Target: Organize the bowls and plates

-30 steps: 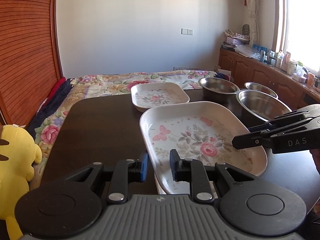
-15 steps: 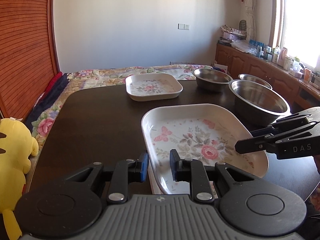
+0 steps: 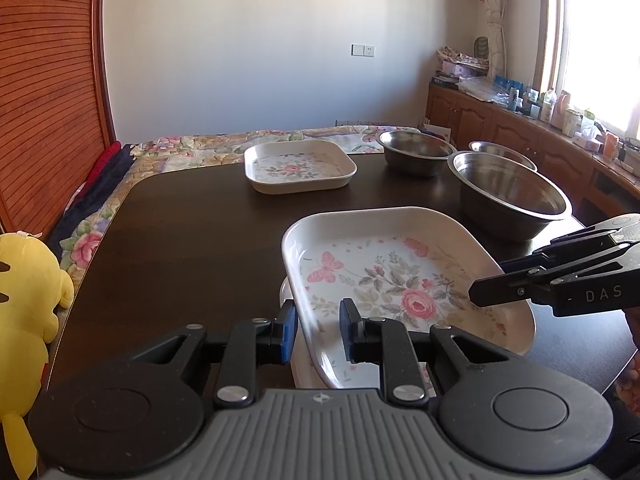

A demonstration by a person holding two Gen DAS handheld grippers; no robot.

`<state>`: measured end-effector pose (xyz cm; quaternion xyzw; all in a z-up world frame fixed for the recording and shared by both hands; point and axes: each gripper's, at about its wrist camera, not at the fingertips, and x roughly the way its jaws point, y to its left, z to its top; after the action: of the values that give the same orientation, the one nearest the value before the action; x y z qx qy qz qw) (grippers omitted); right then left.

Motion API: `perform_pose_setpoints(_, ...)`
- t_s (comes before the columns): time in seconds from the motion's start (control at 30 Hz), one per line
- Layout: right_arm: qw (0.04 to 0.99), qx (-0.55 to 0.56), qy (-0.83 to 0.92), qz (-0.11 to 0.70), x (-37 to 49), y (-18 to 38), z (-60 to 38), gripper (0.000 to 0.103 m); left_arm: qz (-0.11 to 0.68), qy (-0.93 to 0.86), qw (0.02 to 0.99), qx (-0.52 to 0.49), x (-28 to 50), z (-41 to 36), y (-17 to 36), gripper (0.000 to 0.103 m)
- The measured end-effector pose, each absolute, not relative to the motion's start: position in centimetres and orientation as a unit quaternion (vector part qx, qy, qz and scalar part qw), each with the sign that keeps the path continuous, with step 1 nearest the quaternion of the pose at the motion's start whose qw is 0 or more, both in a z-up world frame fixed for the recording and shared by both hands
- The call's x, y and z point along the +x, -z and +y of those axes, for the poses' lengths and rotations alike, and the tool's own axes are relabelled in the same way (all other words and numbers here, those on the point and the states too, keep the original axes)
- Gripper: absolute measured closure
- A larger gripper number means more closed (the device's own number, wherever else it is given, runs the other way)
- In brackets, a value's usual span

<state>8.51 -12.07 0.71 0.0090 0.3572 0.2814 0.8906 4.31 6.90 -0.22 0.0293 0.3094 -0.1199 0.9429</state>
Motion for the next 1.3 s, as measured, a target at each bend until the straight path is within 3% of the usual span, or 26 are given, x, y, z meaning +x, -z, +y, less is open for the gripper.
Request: perform_pose_setpoints(1.3, 0.888, -0.006, -0.284, 0.361, 8.5, -0.1, -11.4, 0.075, 0.325, 0.113, 0.938, 0.03, 4.6, 7.1, 2.0, 0.077)
